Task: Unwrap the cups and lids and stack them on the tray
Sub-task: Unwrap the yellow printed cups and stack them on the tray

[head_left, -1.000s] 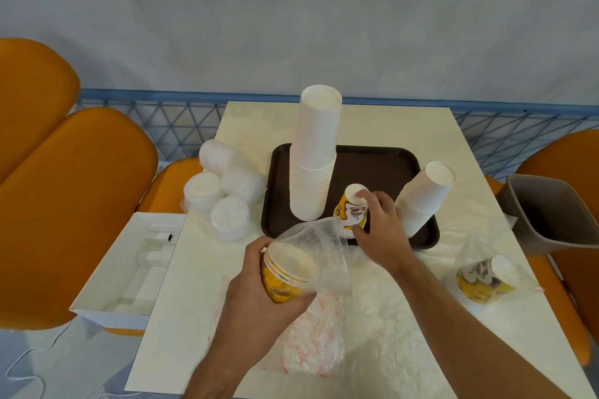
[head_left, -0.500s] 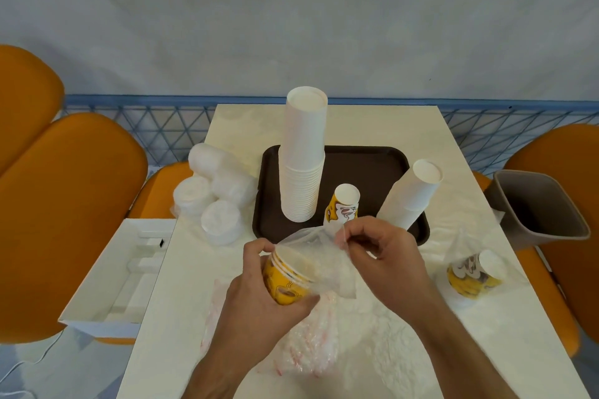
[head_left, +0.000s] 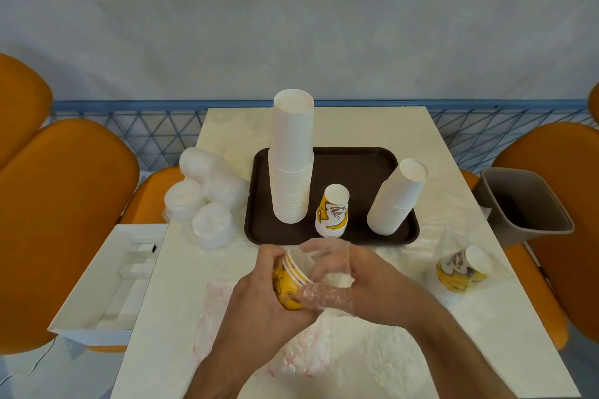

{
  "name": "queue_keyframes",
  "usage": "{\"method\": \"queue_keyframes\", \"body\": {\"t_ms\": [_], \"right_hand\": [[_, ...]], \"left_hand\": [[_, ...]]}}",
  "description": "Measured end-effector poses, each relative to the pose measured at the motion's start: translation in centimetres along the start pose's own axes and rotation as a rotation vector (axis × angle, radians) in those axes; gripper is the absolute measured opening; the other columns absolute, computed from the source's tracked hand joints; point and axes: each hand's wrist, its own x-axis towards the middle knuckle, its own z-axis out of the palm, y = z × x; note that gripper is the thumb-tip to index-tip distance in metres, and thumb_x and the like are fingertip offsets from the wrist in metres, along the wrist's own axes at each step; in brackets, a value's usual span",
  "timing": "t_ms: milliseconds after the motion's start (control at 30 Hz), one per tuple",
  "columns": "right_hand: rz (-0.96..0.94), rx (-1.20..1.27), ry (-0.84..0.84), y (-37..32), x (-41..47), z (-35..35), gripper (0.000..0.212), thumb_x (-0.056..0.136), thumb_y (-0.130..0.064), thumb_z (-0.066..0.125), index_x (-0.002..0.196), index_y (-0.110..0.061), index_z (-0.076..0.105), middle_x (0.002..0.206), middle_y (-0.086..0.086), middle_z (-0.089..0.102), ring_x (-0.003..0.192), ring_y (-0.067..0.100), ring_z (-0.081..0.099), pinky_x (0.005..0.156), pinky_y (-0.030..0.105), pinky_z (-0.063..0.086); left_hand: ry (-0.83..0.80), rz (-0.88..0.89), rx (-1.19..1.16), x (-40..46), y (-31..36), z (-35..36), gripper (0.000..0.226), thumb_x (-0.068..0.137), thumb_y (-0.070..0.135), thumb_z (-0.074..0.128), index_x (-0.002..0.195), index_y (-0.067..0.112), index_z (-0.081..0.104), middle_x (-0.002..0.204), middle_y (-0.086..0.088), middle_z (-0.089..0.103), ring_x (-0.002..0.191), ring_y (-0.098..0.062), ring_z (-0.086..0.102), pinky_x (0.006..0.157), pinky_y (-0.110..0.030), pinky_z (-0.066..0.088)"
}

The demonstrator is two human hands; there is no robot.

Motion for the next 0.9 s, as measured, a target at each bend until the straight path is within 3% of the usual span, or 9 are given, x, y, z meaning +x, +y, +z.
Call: {"method": "queue_keyframes", "body": {"t_ms": [167, 267, 333, 467, 533, 633, 700, 767, 900], "right_hand": [[0.069, 0.024, 0.008, 0.2, 0.0, 0.1, 0.024, 0.079, -0.04, 0.082, 0.064, -0.048, 0.066, 0.127, -0.028, 0.054, 0.117, 0.004, 0.057, 0.096, 0.028, 0.055], [0.058, 0.088, 0.04, 0.6, -0.2, 0.1, 0.029, 0.081, -0.034, 0.083, 0.065, -0.05, 0.065, 0.125, -0.023, 0.056, 0.117, 0.007, 0.058, 0.094, 0.027, 0.055], [0.033, 0.139, 0.076, 1.0, -0.1, 0.0, 0.025, 0.08, -0.035, 0.084, 0.066, -0.047, 0.067, 0.123, -0.019, 0.06, 0.117, 0.01, 0.06, 0.094, 0.032, 0.055], [-0.037, 0.214, 0.132, 0.7, -0.2, -0.5, 0.016, 0.075, -0.036, 0.08, 0.064, -0.041, 0.07, 0.113, -0.016, 0.067, 0.109, 0.01, 0.065, 0.087, 0.028, 0.051], [-0.064, 0.275, 0.184, 0.7, -0.3, -1.1, 0.014, 0.075, -0.037, 0.08, 0.067, -0.027, 0.074, 0.107, -0.006, 0.07, 0.1, 0.017, 0.068, 0.083, 0.032, 0.053], [-0.097, 0.382, 0.279, 1.2, -0.6, -2.5, 0.049, 0.073, -0.037, 0.077, 0.078, 0.009, 0.062, 0.11, 0.028, 0.06, 0.096, 0.04, 0.062, 0.082, 0.045, 0.05], [-0.076, 0.404, 0.305, 1.2, -1.0, -3.4, 0.046, 0.071, -0.033, 0.078, 0.088, 0.004, 0.059, 0.106, 0.026, 0.062, 0.091, 0.03, 0.064, 0.08, 0.041, 0.052], [-0.008, 0.424, 0.298, 1.3, -1.2, -3.8, 0.04, 0.07, -0.027, 0.081, 0.101, -0.014, 0.059, 0.105, 0.008, 0.069, 0.096, 0.02, 0.069, 0.082, 0.035, 0.058], [0.098, 0.352, 0.252, 2.3, -1.4, -3.5, 0.056, 0.07, -0.024, 0.082, 0.115, -0.043, 0.054, 0.109, -0.009, 0.067, 0.102, 0.014, 0.068, 0.087, 0.037, 0.06]], "left_hand": [[-0.072, -0.014, 0.076, 0.1, 0.3, 0.4, 0.068, 0.063, 0.054, 0.085, 0.106, 0.047, 0.033, 0.095, 0.015, 0.061, 0.087, -0.013, 0.064, 0.075, -0.023, 0.057], [-0.088, -0.004, 0.089, 0.2, 0.6, 0.4, 0.064, 0.065, 0.053, 0.085, 0.104, 0.044, 0.035, 0.094, 0.015, 0.06, 0.086, -0.013, 0.064, 0.076, -0.022, 0.057], [-0.082, 0.022, 0.079, 0.3, 0.9, 0.3, 0.064, 0.064, 0.052, 0.085, 0.105, 0.043, 0.037, 0.093, 0.016, 0.062, 0.085, -0.011, 0.064, 0.074, -0.021, 0.056], [-0.061, 0.06, 0.067, 0.6, 1.2, 0.2, 0.063, 0.064, 0.052, 0.086, 0.103, 0.048, 0.036, 0.088, 0.015, 0.063, 0.081, -0.007, 0.064, 0.07, -0.019, 0.055], [-0.043, 0.071, 0.068, 0.5, 1.0, 0.2, 0.065, 0.065, 0.051, 0.085, 0.102, 0.053, 0.032, 0.085, 0.015, 0.063, 0.079, -0.004, 0.064, 0.066, -0.018, 0.054], [-0.011, 0.052, 0.052, 0.2, 0.4, 0.1, 0.07, 0.066, 0.05, 0.085, 0.106, 0.054, 0.027, 0.089, 0.017, 0.064, 0.079, -0.004, 0.064, 0.066, -0.02, 0.055], [0.006, 0.02, 0.022, 0.1, 0.1, 0.2, 0.078, 0.066, 0.05, 0.086, 0.111, 0.056, 0.023, 0.099, 0.02, 0.061, 0.084, -0.006, 0.066, 0.07, -0.02, 0.058], [0.034, 0.013, -0.009, 0.0, -0.1, 0.4, 0.083, 0.064, 0.048, 0.088, 0.113, 0.056, 0.021, 0.102, 0.02, 0.06, 0.086, -0.007, 0.066, 0.072, -0.021, 0.059], [0.097, 0.05, -0.107, 0.1, -0.3, 0.1, 0.081, 0.063, 0.041, 0.091, 0.115, 0.053, 0.028, 0.093, 0.021, 0.065, 0.083, -0.003, 0.067, 0.068, -0.027, 0.06]]}}
